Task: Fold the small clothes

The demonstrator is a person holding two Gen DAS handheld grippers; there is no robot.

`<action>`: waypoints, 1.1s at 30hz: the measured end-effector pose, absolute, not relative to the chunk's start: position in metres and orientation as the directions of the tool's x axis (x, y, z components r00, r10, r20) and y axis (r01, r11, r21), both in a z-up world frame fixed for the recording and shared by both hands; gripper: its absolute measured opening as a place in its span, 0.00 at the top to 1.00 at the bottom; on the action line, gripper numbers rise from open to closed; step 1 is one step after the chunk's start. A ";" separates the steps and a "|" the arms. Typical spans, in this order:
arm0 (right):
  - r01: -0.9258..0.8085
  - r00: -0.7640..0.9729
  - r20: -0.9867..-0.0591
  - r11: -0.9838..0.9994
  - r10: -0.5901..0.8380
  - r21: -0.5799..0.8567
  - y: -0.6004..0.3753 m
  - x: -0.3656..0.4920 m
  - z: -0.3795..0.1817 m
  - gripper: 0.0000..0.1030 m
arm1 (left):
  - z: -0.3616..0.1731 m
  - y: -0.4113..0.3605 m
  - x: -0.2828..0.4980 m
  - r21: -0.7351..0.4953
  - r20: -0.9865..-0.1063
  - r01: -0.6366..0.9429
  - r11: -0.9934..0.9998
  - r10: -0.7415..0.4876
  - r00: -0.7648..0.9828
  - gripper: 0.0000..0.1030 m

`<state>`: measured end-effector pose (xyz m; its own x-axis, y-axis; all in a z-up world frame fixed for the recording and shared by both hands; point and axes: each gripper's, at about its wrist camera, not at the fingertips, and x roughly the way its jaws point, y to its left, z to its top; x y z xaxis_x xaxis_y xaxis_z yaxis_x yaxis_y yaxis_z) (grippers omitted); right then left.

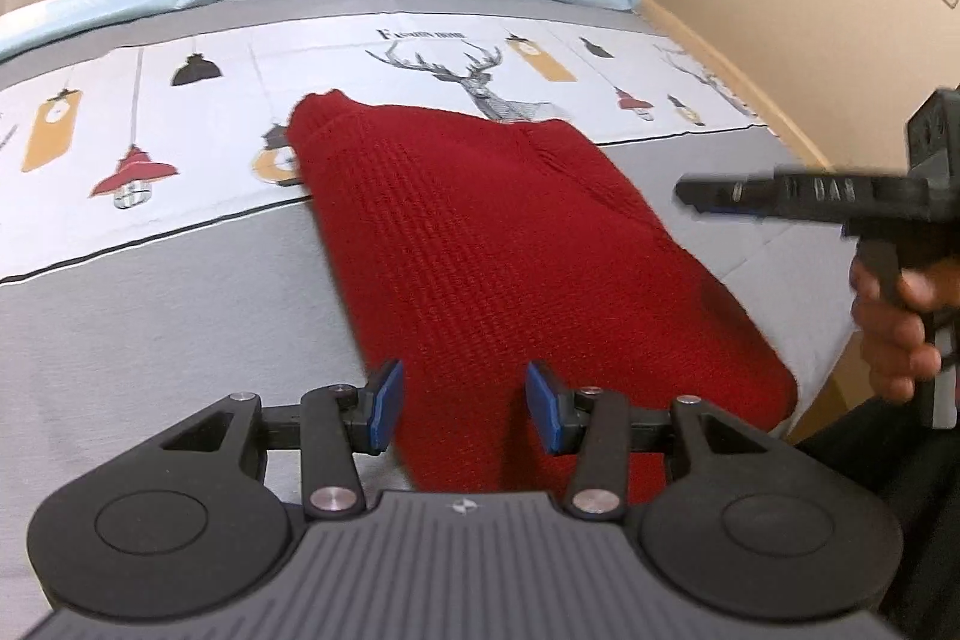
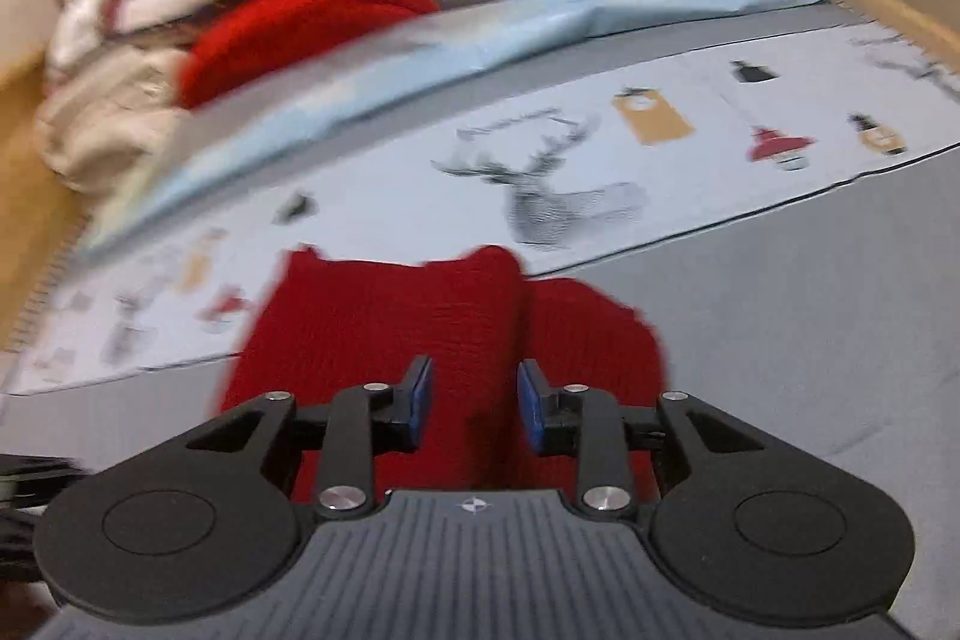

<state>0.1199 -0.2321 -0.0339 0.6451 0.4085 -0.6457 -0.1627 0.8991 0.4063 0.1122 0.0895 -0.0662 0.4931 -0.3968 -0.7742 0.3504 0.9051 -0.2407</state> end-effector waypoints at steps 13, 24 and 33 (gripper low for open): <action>0.014 0.588 -0.735 0.903 0.339 0.429 -0.267 0.132 -0.056 0.35 | -0.076 0.095 0.134 -0.280 -0.789 0.172 0.944 -0.329 0.519 0.15; 0.259 0.397 -0.839 0.832 0.372 0.491 -0.291 0.163 -0.113 0.33 | -0.115 0.106 0.185 -0.521 -0.781 -0.012 0.854 -0.471 0.410 0.09; 0.230 0.372 -0.809 0.800 0.455 0.555 -0.274 0.172 -0.122 0.27 | -0.141 0.107 0.213 -0.609 -0.759 -0.143 0.780 -0.521 0.391 0.08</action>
<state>0.1719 -0.2738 -0.1224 0.3720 0.4546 -0.8093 0.2300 0.7995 0.5549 0.2129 0.1072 -0.1414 0.3914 -0.5208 -0.7587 -0.1429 0.7800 -0.6092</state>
